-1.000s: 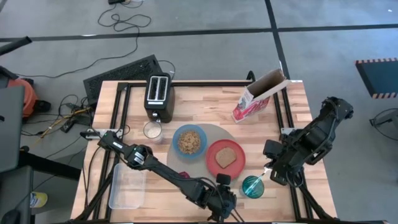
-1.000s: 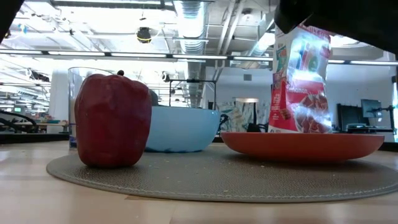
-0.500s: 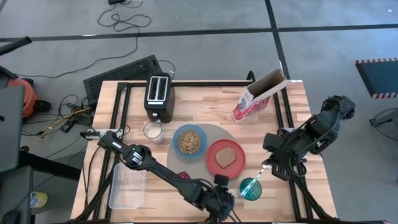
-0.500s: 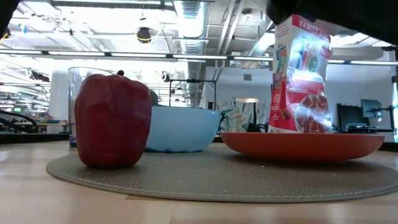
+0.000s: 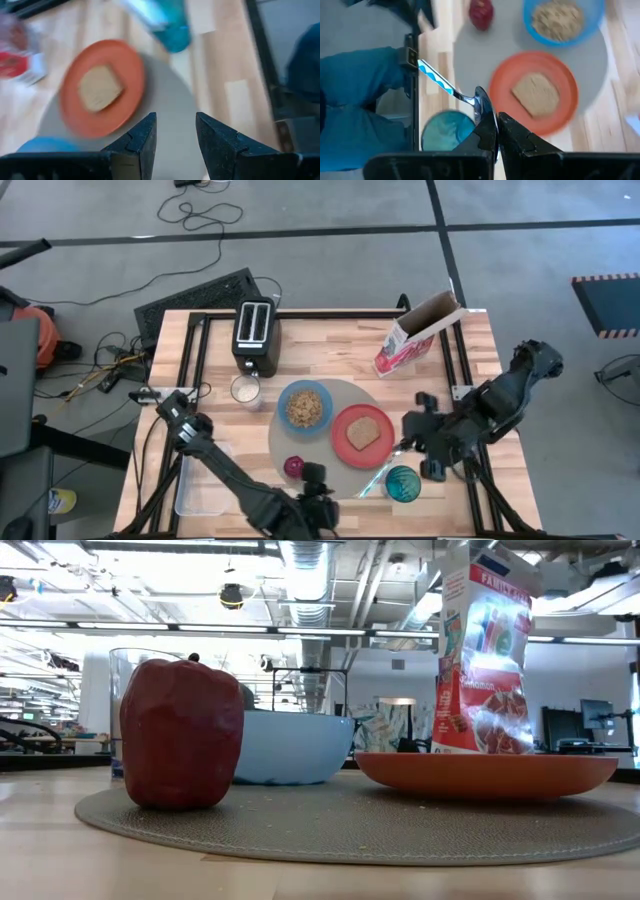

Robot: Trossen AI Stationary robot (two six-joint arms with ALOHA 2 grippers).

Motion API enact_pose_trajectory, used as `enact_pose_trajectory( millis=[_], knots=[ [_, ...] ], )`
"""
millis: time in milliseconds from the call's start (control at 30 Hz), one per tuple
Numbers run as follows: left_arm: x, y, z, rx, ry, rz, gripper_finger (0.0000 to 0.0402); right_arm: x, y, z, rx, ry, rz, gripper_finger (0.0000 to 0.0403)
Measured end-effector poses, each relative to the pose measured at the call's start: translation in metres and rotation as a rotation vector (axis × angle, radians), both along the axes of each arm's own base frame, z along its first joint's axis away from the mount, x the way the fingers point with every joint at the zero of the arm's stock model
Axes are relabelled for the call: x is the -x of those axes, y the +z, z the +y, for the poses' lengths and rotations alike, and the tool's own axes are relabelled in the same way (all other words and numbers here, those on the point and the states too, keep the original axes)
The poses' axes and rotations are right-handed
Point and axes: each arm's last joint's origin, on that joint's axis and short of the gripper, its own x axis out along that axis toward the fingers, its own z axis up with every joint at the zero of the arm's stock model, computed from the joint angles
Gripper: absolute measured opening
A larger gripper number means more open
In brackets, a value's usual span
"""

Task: Arrange a breakfast setting
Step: Put the blue spoon on the gray placemat to the left of the blue bowl

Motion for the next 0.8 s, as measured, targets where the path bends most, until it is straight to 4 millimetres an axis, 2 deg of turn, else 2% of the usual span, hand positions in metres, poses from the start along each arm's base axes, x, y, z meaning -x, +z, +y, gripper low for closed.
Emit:
enact_pose_trajectory(
  millis=[200,367,467,567,667,800],
  knots=[
    [0.032,0.006,0.006,-0.008,0.1,-0.009,0.0126,-0.03,-0.013,0.018,0.09,0.118,-0.076,0.0037],
    [0.056,0.004,0.031,0.101,0.146,-0.033,0.0126,-0.052,-0.025,0.024,0.181,0.147,-0.107,0.0037],
    [0.073,0.001,0.051,0.23,0.17,-0.128,0.0126,-0.062,-0.029,0.025,0.225,0.151,-0.127,0.0037],
    [0.085,-0.002,0.069,0.406,0.208,-0.301,0.0126,-0.071,-0.034,0.024,0.266,0.14,-0.139,0.0037],
    [0.089,-0.009,0.081,0.567,0.224,-0.442,0.0126,-0.08,-0.038,0.022,0.293,0.13,-0.156,0.0037],
    [0.088,-0.02,0.09,0.699,0.214,-0.497,0.0126,-0.09,-0.039,0.018,0.291,0.111,-0.174,0.0037]
  ],
)
